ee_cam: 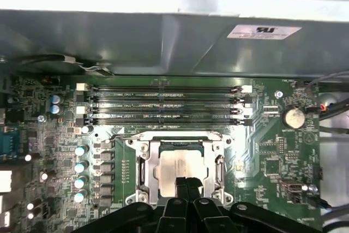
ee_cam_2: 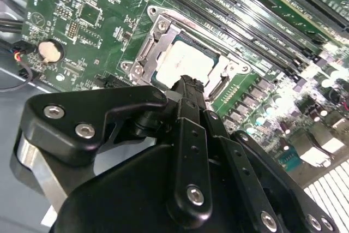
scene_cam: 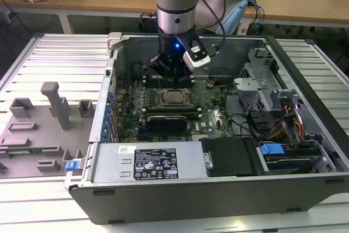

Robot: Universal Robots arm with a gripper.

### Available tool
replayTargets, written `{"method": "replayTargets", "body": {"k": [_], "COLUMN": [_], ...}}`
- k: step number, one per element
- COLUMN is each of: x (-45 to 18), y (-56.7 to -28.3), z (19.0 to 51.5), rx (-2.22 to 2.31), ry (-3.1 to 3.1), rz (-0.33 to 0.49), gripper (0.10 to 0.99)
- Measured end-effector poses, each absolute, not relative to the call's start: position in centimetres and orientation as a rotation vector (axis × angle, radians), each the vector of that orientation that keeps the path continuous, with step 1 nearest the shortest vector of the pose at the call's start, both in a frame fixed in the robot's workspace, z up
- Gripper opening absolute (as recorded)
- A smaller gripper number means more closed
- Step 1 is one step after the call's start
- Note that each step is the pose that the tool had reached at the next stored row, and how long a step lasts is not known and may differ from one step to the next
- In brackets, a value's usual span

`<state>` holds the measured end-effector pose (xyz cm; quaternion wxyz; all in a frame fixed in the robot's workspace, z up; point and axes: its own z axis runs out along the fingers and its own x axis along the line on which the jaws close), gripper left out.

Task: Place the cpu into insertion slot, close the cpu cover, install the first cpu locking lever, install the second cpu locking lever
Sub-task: 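Close the cpu cover, then install the first cpu locking lever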

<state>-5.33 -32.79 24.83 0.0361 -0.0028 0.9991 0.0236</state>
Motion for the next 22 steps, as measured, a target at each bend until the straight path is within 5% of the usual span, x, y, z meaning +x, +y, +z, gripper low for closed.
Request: {"method": "replayTargets", "body": {"k": [22], "x": [-5.38], "y": [-32.78], "z": [24.98], "rx": [-0.008], "ry": [3.069], "rz": [0.064], "gripper": [0.106]}}
